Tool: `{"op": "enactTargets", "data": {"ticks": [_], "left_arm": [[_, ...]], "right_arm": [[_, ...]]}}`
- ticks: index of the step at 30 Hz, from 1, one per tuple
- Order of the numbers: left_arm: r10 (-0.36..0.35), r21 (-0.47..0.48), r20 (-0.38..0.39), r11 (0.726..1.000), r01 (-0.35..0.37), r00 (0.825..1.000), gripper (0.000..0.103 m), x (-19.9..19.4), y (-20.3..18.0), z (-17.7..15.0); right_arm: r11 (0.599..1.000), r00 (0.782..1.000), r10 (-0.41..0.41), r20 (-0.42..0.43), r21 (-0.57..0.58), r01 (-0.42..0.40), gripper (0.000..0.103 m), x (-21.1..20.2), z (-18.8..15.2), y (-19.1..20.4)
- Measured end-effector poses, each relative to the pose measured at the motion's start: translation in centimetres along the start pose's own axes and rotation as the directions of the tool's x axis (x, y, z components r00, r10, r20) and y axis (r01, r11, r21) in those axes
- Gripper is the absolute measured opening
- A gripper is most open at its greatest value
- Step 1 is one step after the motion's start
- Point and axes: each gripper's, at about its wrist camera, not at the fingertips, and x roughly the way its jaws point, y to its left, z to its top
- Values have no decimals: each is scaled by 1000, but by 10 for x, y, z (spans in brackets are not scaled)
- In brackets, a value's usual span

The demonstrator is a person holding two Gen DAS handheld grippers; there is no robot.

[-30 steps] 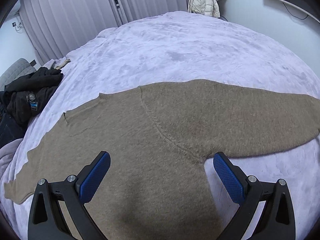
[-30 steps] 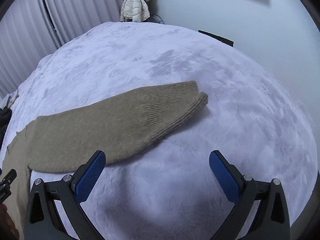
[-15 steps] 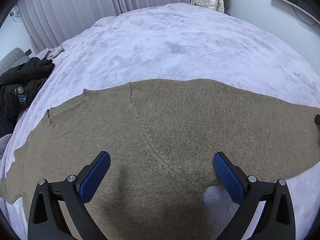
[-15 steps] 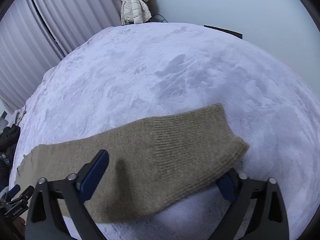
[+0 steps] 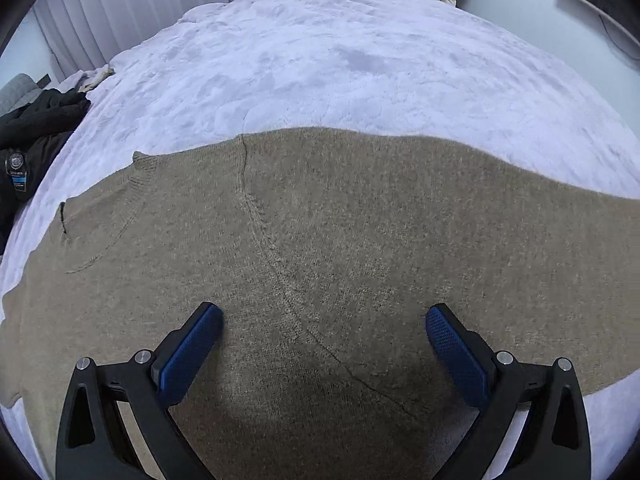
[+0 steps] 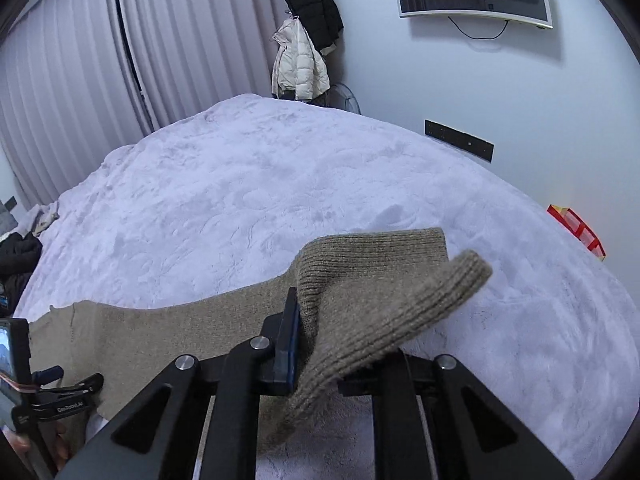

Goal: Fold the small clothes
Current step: 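Lift the cuff with the right gripper and fold the sleeve across the body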

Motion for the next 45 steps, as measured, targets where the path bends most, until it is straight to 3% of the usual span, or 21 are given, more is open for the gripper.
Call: {"op": "enactTargets", "data": {"ticks": [1,2,7,9,12,14,16,18,22,27,32,36,42,45], "left_arm": [[-46,-22,4,999,46,999,103,-2,4,5],[-62,-48,5,997,62,998,103,-1,8,11],[-38,-161,-61,987,28,997,103,27,16,33],[-28,-112,-58,993,22,998,103,19,5,24],[-73,31,-25,997,74,997,103,-4,-4,-7],[-110,23,-9,994,110,994,103,-17,9,-23],[-169,-62,-15,984,168,986,103,-29,38,-32],[-183,-153,0,971,181,983,103,-40,74,-36],[-129,-278,66,950,142,990,103,-67,145,-46],[-33,-353,125,932,76,992,103,-98,232,-69],[20,-458,162,887,57,987,103,-118,317,-109],[51,-544,163,838,46,985,103,-127,372,-149],[51,-617,123,786,36,991,103,-116,413,-191],[43,-636,126,771,48,991,103,-116,422,-200]], "right_arm": [[1000,1000,-27,6,-5,27,14,-1,1,0],[999,999,-51,11,-7,51,7,-3,2,-1],[996,996,-83,-38,-30,82,7,11,1,1],[996,994,-86,-67,-37,83,7,19,-3,4],[999,997,-43,-61,27,45,6,8,-1,1],[999,1000,-23,-17,28,24,6,-12,7,11],[1000,999,13,36,-4,-13,6,-35,18,33],[998,996,52,78,-51,-48,6,-59,30,65],[977,977,156,144,-166,-132,6,-106,43,147],[928,946,289,147,-286,-239,6,-135,32,264],[861,924,379,58,-388,-329,6,-132,-12,373],[798,915,400,-53,-471,-376,6,-116,-75,448],[706,929,301,-216,-604,-370,6,-71,-178,528],[633,896,241,-373,-639,-436,10,-48,-219,547]]}}
